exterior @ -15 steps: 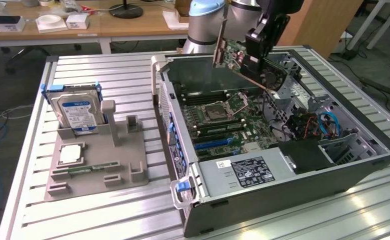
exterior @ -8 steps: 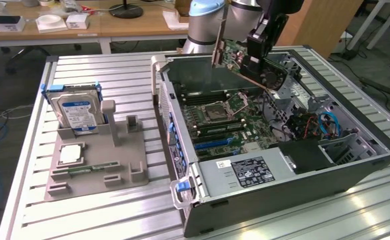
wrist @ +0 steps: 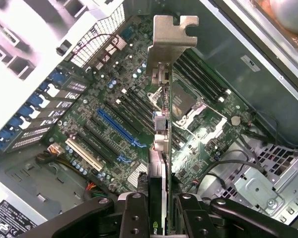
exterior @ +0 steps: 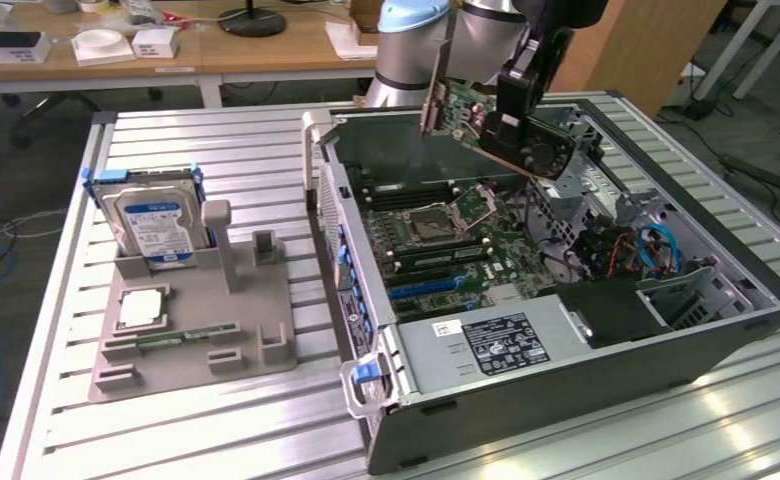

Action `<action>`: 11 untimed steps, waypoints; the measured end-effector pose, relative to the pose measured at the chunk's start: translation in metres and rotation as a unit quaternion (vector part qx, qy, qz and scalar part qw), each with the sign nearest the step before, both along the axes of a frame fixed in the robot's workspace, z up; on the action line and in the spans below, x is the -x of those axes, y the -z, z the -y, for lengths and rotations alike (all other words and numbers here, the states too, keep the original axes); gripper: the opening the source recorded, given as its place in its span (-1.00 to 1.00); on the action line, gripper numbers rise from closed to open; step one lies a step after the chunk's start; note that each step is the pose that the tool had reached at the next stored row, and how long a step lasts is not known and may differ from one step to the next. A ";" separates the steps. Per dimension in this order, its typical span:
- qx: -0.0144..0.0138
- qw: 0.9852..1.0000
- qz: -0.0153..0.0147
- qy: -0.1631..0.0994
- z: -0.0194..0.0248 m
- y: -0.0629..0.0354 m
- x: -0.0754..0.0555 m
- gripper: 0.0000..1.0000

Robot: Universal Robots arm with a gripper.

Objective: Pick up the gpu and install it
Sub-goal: 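Insert the gpu into the slot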

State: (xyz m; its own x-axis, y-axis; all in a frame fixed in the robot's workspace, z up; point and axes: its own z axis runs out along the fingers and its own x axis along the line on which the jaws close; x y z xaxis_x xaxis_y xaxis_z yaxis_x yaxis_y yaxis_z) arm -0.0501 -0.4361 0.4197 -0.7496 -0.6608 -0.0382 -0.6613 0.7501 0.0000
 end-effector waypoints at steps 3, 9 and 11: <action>0.000 1.000 0.000 -0.011 0.0001 0.0000 0.000 -0.47; 0.000 0.999 0.000 -0.034 0.0004 0.0000 0.000 -0.47; 0.000 0.999 0.000 -0.042 0.0004 -0.0001 0.000 -0.47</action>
